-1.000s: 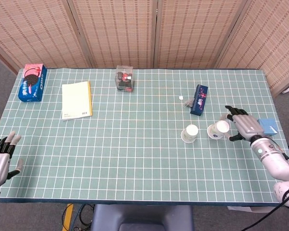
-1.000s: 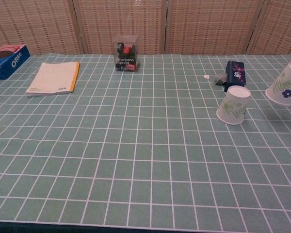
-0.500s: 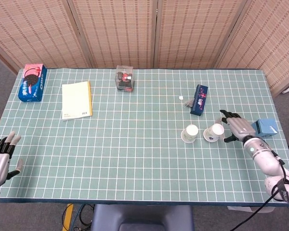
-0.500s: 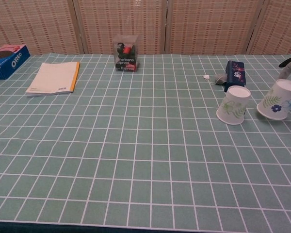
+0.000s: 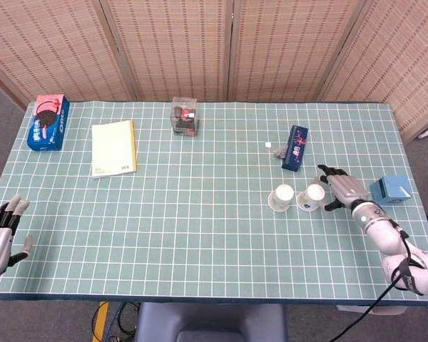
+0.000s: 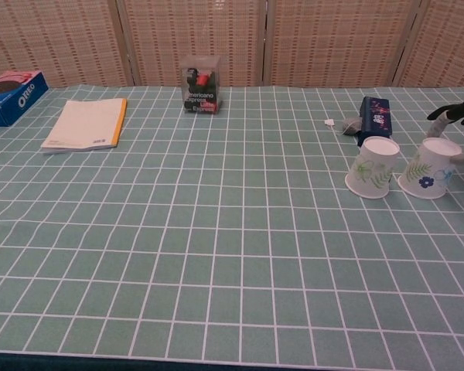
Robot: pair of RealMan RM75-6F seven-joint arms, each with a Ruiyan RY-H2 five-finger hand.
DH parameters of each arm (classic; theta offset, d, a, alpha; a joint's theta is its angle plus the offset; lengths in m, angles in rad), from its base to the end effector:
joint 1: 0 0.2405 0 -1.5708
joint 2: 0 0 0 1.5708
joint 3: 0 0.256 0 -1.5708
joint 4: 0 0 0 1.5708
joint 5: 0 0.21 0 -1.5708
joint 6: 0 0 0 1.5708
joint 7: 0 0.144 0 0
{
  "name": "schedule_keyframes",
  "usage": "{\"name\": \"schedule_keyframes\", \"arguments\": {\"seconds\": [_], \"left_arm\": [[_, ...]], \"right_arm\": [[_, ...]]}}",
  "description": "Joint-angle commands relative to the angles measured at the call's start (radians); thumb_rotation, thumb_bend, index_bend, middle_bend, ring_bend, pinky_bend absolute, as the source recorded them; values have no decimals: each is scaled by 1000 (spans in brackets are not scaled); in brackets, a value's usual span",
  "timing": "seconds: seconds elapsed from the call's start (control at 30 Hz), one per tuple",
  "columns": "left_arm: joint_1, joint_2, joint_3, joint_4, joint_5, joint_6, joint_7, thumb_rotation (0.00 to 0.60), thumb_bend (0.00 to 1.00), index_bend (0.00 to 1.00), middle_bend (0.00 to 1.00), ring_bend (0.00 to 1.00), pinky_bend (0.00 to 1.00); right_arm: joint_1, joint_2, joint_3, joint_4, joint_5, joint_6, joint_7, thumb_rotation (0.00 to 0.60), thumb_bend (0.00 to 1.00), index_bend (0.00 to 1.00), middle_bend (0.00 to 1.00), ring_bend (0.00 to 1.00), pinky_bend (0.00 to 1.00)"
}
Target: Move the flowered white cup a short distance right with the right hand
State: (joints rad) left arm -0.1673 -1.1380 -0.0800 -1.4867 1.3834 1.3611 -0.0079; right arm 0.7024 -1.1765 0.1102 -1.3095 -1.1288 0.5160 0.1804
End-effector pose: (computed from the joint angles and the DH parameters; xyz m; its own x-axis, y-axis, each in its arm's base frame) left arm -0.3376 0.2161 0.1629 0.4628 0.0478 0.8852 0.8842 0.0467 -0.4648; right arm -0.2885 -0.3733 0.0999 0.3320 -0.5390 0.7741 -0.9270 -0.0347 0.3735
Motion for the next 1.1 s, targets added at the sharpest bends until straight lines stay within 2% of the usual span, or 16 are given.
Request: {"name": "schedule_keyframes", "arguments": {"seconds": [0.03,0.1,0.17,0.33,0.53,0.7,0.83,0.97,1.1], "left_arm": [[0,0,0,-1,0,1,0,600,495,0,0,0,0],[1,0,1,-1,1,2,1,600,495,0,0,0,0],[1,0,1,-1,3,2,1,600,496,0,0,0,0],[0,-1,1,-1,2,1,4,600,495,0,0,0,0],[1,-4,3,-2,5,4,10,600,495,0,0,0,0],[0,-6,4,-3,4,1,17,600,495,0,0,0,0],[-4,-6,7,-2,3,-9,22,600,495,0,0,0,0],[-7,-5,5,-2,-3,-18,24,600,495,0,0,0,0],[-10,-4,4,-1,3,-17,19,600,495,0,0,0,0]], "right_arm": [[8,21,-3,-18,-7,-32,13,600,321,171,0,0,0],[11,42,-1,-38,-15,-47,25,600,295,66,0,0,0],[13,65,1,-65,-26,-54,33,600,275,7,0,0,0],[6,126,4,-148,-49,-27,23,600,252,0,0,0,0],[-43,228,19,-295,-77,105,-2,600,246,0,0,0,0],[-135,289,12,-412,-173,311,-41,600,239,0,0,0,0],[-223,272,-20,-430,-244,476,-98,600,239,0,0,0,0],[-317,194,-59,-362,-301,634,-148,600,239,0,0,0,0],[-396,111,-80,-264,-333,762,-139,600,239,0,0,0,0]]}}
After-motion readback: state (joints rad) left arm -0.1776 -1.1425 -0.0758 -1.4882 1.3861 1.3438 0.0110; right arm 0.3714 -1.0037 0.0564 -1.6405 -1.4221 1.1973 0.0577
